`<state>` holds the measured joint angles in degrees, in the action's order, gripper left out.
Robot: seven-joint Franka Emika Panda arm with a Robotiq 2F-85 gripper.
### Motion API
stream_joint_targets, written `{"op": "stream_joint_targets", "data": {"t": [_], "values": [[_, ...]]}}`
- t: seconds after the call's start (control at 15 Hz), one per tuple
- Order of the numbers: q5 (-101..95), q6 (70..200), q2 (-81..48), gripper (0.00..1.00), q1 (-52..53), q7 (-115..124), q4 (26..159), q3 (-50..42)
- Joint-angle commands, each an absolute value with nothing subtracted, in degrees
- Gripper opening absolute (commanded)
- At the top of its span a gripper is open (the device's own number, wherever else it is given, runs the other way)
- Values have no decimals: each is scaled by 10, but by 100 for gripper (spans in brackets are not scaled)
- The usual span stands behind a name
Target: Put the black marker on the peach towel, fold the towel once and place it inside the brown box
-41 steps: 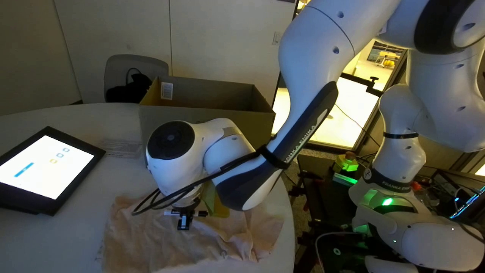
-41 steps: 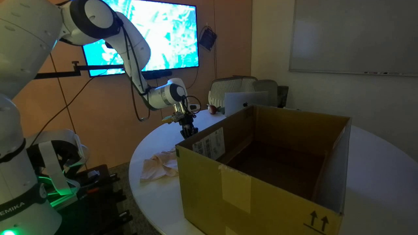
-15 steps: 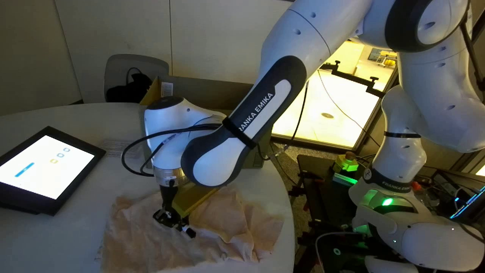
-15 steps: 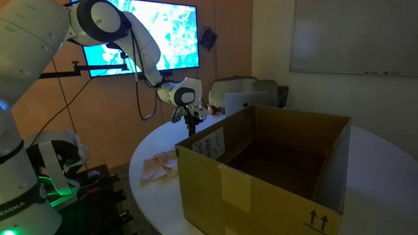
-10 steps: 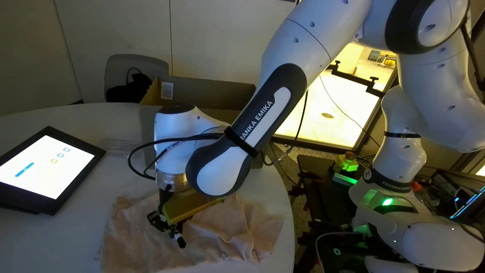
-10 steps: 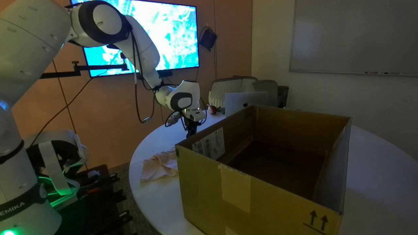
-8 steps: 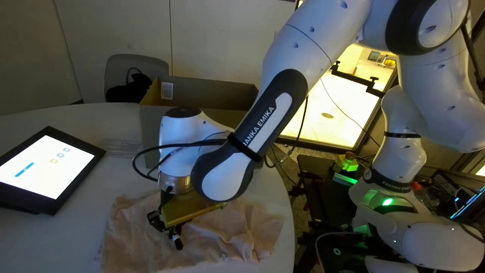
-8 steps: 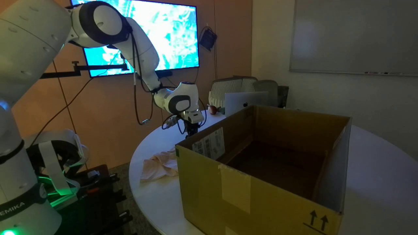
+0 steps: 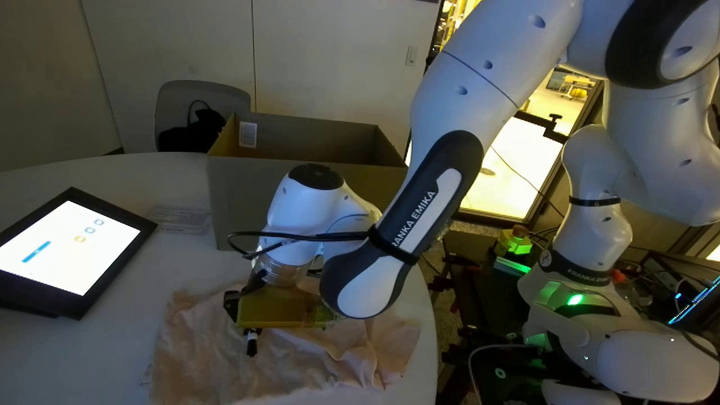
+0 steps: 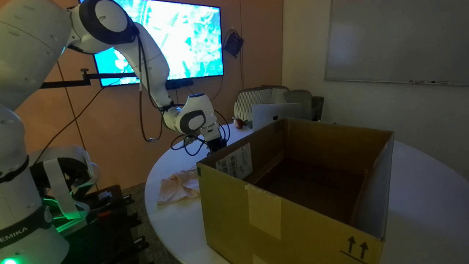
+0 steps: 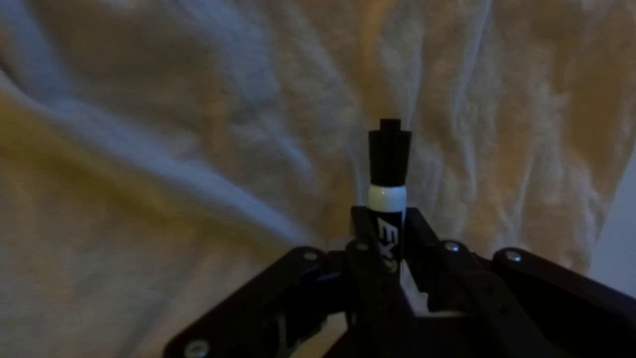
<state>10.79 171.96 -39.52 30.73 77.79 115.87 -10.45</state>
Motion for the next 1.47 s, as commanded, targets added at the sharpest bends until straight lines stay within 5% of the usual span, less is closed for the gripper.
{"op": "stream_joint_targets", "data": {"t": [0.0, 1.27, 1.4], "values": [[94, 1726, -355, 15, 387, 844, 1211, -178], [7, 1662, -383, 15, 427, 922, 1216, -221], [5, 1663, -384, 41, 426, 926, 1218, -220]]}}
